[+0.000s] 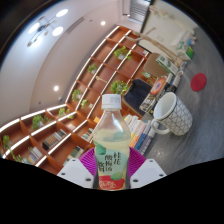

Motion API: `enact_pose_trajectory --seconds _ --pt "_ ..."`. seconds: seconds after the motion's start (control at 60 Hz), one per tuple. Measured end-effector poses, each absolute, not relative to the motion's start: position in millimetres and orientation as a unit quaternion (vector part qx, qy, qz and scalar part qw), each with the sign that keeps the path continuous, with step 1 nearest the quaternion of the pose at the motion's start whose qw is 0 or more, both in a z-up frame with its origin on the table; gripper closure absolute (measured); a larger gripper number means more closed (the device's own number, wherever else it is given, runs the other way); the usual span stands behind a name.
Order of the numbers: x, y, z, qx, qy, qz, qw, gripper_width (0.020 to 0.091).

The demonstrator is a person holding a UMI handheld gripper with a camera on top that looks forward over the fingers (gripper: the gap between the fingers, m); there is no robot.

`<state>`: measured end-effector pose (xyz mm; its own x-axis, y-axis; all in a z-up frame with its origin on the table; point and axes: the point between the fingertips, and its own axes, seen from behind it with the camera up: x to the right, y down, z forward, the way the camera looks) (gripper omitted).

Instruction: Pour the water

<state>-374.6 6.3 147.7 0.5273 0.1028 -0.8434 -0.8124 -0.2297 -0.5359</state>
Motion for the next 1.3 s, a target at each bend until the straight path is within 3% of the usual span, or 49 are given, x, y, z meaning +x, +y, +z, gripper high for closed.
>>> enact_pose_trajectory --seconds 0.2,0.567,0.733,0.85,0.983,1.117,1.3 --pt "-355 32 177 -0.547 0.406 0.551 0.482 0.0742" --pt "-319 68 185 -0.344 0.555 0.680 0.334 0.0743" --pt "-321 65 183 -0.368 0.548 0.674 0.333 0.0741" --pt "-333 58 188 -0.429 0.509 0.650 0.366 0.0743" --pt "-338 48 210 -0.577 0.355 0.545 0.494 0.0727" --pt "-289 49 229 -0.670 0.199 0.345 0.626 0.0727" --pt "-179 46 242 -0.709 0.106 0.058 0.695 0.0725"
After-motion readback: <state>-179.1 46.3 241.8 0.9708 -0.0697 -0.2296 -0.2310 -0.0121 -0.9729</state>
